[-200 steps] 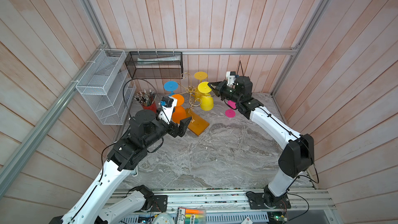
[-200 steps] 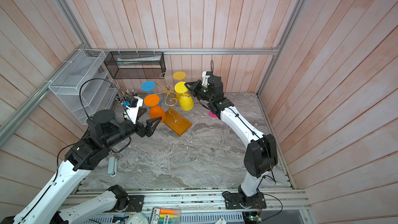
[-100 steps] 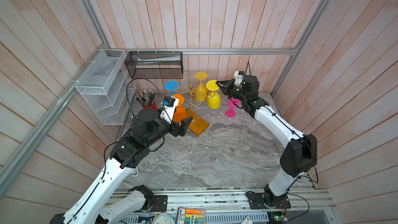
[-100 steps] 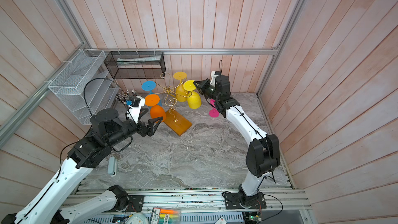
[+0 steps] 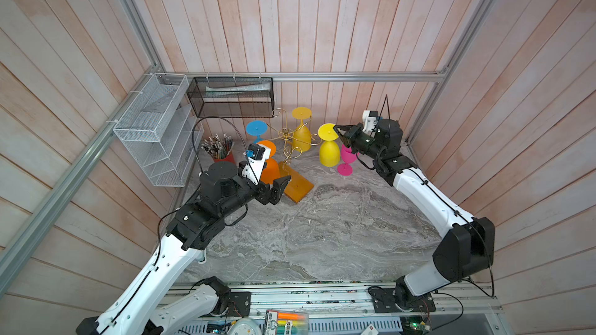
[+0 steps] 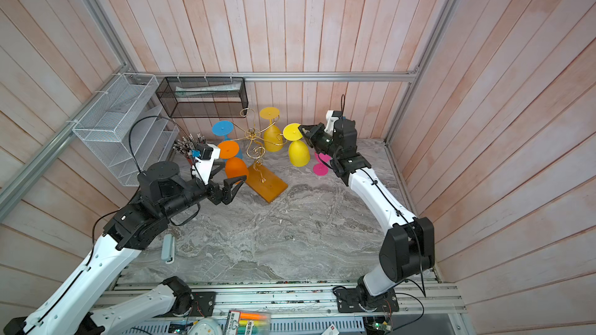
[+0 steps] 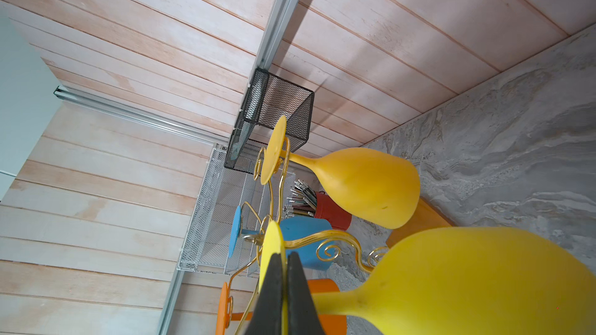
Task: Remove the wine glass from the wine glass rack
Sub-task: 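Pull the yellow glass toward the robot while the left gripper reaches toward its foot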
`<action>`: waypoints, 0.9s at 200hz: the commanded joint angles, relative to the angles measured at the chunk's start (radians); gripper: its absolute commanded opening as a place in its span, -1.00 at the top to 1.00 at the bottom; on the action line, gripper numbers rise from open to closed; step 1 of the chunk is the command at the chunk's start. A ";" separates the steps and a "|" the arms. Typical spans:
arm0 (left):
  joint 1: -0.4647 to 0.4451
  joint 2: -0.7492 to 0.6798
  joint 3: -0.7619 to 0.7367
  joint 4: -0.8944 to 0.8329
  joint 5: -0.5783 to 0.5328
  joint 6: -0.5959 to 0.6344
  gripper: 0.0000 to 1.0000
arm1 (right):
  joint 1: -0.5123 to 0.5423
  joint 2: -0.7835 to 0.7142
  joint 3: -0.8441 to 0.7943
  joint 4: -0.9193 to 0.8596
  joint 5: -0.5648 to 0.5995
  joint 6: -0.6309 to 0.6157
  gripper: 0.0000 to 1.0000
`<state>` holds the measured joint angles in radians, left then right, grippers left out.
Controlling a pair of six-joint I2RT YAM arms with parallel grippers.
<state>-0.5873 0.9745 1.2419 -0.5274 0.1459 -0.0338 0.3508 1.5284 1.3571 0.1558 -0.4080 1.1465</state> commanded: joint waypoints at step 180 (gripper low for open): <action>-0.499 0.341 0.080 0.246 -0.391 0.640 -0.22 | 0.000 -0.455 -0.223 -0.386 0.001 -0.168 1.00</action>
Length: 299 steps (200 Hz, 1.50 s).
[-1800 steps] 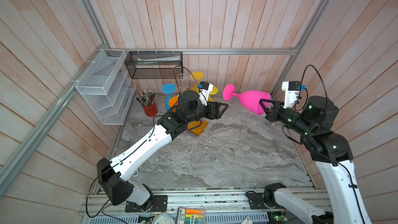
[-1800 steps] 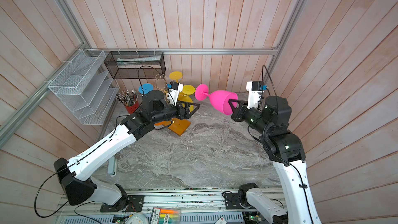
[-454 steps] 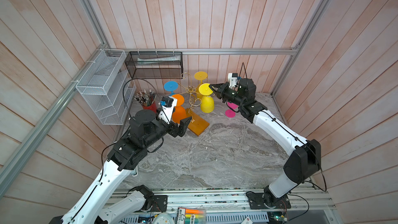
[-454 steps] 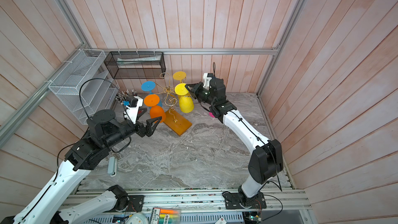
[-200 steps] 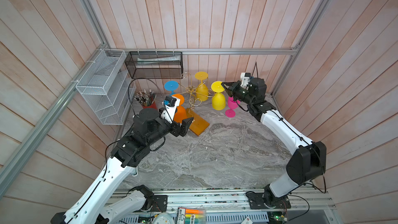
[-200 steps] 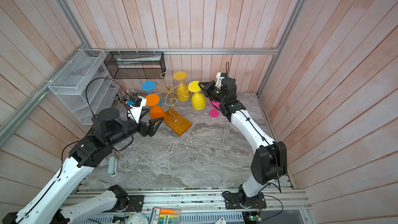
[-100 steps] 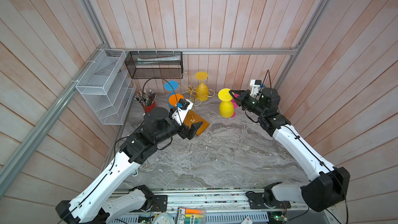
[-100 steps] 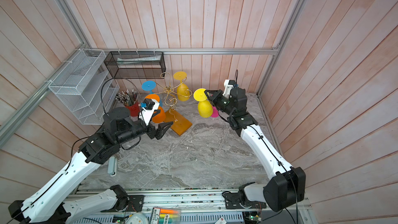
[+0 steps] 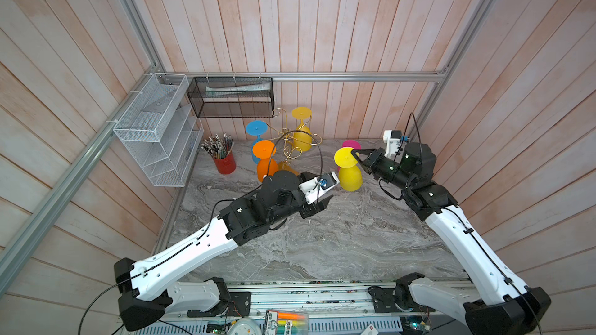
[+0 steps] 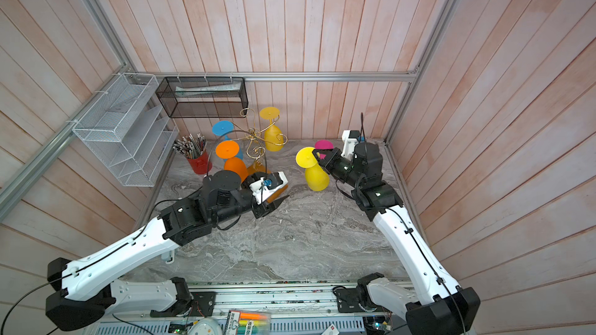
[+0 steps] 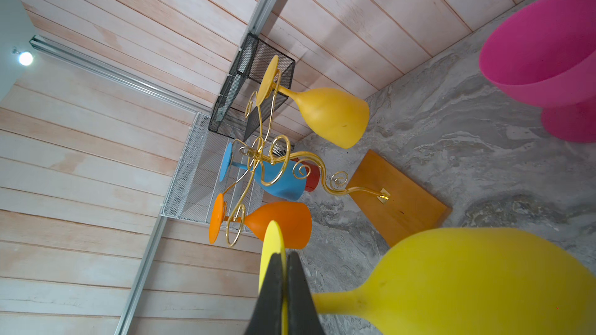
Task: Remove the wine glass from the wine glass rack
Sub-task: 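Pull the yellow glass toward the robot while the left gripper reaches toward its foot, then close the left gripper on the yellow glass's foot beside the right gripper, then open the right gripper and draw it back while the left gripper holds the glass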
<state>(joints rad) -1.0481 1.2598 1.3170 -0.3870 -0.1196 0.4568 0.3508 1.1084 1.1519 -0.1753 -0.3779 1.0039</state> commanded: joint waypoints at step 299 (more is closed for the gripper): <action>-0.036 0.321 0.165 0.339 -0.209 0.363 1.00 | -0.131 -0.127 -0.104 0.028 -0.279 0.066 1.00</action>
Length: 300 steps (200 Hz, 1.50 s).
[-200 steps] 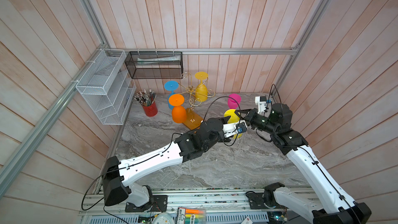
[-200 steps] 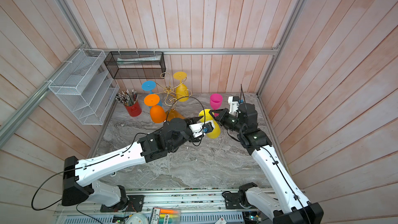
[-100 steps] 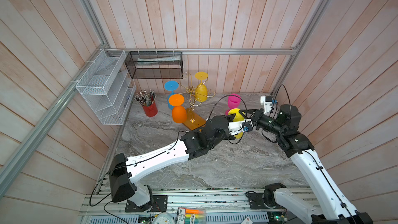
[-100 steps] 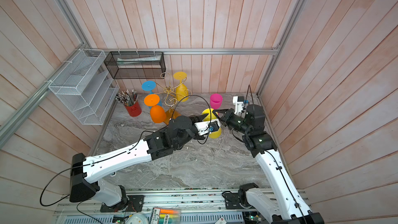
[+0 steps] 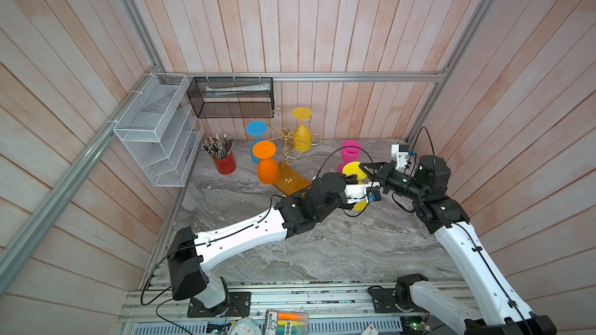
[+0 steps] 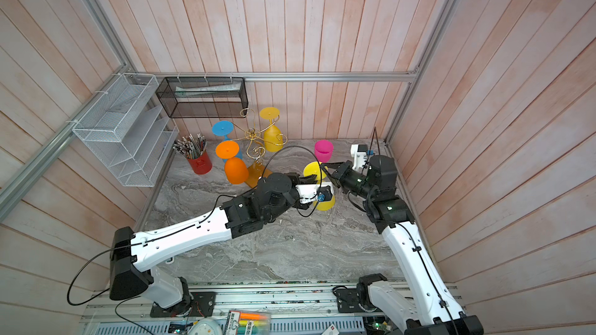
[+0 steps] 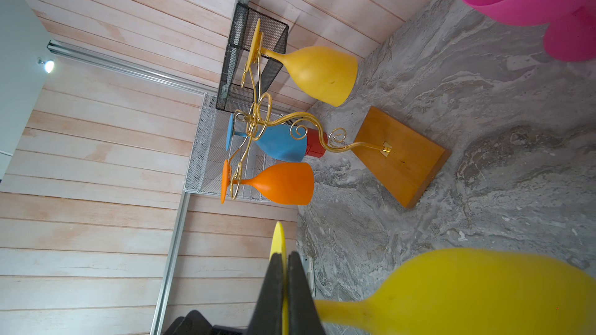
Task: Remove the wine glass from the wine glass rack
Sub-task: 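Open the right gripper and draw it back while the left gripper holds the glass, then move the right gripper to the yellow glass's bowl held by the left gripper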
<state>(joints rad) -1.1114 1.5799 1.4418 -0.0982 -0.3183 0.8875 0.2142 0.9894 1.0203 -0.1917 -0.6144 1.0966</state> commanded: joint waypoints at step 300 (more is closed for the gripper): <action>0.148 -0.302 -0.248 -0.228 0.110 -1.566 1.00 | -0.146 -0.296 0.161 -0.464 -0.091 -0.571 0.12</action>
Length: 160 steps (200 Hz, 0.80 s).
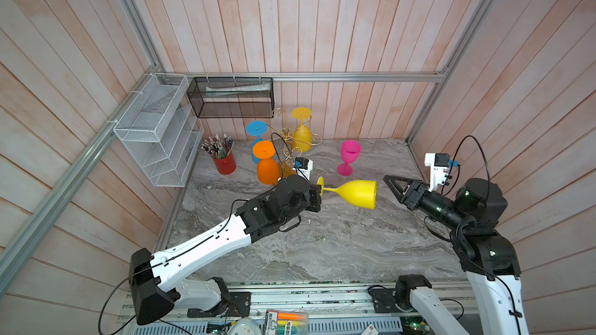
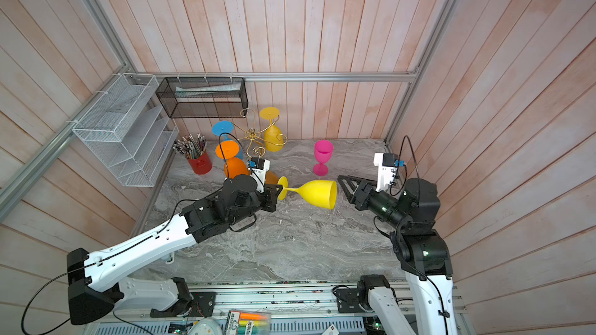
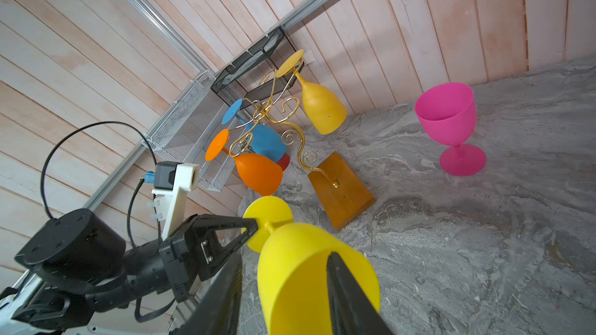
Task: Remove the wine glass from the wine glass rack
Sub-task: 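Move the right gripper to the yellow glass's bowl held by the left gripper, then close the right gripper on the yellow glass's bowl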
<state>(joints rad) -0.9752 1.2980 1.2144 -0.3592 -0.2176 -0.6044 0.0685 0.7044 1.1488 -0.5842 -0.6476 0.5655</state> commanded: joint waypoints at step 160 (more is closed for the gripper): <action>0.058 -0.025 -0.034 0.079 0.037 -0.103 1.00 | 0.504 0.162 -0.025 0.042 0.280 -0.068 0.14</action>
<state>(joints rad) -0.9184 1.3029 1.1927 -0.3176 -0.1867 -0.6945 0.5472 0.8585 1.1130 -0.5900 -0.4805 0.5201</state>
